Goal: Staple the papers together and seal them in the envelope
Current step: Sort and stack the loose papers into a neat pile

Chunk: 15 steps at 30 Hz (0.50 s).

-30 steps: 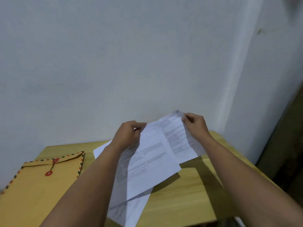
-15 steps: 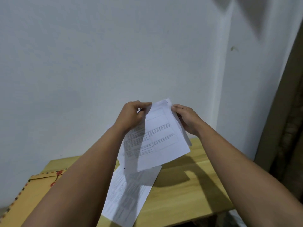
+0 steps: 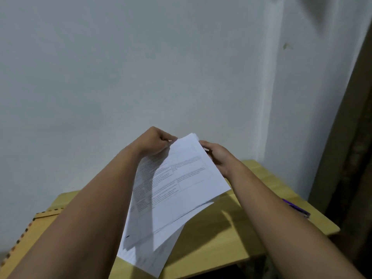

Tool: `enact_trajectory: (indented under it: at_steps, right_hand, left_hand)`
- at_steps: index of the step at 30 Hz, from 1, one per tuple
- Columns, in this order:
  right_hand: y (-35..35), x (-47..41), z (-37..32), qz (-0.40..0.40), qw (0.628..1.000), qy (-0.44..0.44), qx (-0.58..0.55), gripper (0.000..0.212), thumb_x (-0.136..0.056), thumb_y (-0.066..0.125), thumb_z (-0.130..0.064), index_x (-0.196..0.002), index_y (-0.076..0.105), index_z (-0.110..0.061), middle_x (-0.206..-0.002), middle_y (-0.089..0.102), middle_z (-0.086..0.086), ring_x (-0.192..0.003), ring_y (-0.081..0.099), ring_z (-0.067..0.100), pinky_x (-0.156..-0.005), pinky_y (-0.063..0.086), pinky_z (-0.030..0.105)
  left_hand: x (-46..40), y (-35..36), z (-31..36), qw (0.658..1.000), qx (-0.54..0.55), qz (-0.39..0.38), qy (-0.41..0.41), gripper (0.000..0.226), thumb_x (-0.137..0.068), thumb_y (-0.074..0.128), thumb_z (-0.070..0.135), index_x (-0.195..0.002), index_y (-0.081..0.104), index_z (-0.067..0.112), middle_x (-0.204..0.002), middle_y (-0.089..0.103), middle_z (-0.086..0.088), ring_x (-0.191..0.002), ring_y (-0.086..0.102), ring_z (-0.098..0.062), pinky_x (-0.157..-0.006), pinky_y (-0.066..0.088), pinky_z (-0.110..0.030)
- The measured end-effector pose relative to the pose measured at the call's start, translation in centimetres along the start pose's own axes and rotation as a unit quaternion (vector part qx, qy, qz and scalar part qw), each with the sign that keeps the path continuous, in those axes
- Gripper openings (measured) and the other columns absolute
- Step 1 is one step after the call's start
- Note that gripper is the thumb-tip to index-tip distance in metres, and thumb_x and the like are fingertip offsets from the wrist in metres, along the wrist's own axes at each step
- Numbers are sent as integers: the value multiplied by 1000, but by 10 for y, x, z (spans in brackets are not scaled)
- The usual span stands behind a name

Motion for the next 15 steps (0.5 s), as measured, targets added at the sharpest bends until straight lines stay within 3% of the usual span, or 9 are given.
enact_trajectory:
  at_steps: [4,7,10,13,15]
  right_hand:
    - [-28,-5,61,21,997,80,9,16,-103,64,-24,-106,73,-11,-61,65,4,-50,60,22,-51,50,27]
    - [-47,-7,99,55,994,91,40,22,-103,64,-21,-113,76,-4,-86,80,11,-68,72,25,-65,56,32]
    - [-60,-14,121,73,988,102,94,25,-101,65,-22,-117,79,-9,-119,78,17,-94,72,30,-84,53,41]
    - [-65,-18,131,74,984,115,118,24,-103,61,-23,-115,79,-12,-113,80,11,-87,75,25,-77,57,35]
    - [-66,-19,133,76,983,124,113,23,-104,61,-23,-110,79,-11,-100,80,9,-76,74,23,-68,57,32]
  left_hand:
    - [4,56,-40,997,-7,-54,-51,36,-94,56,6,-114,78,26,-97,75,11,-85,64,4,-88,46,-19]
    - [9,102,-72,994,-7,-74,-78,40,-92,52,1,-114,78,22,-89,75,11,-80,64,1,-88,49,-20]
    - [14,132,-94,993,16,-85,-85,43,-89,51,-3,-111,79,21,-103,77,11,-94,67,-3,-87,48,-18]
    - [17,147,-108,991,40,-84,-92,45,-89,51,-2,-98,81,30,-82,73,28,-76,65,11,-76,47,-11]
    - [18,154,-116,992,46,-77,-92,43,-90,52,0,-98,81,32,-72,72,28,-68,62,14,-69,45,-9]
Point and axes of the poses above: each hand's wrist, its own x-axis away from the middle knuckle, its own y-axis out of the palm, z = x × y, the point moved 3 cm from there along -x, towards the middle knuckle
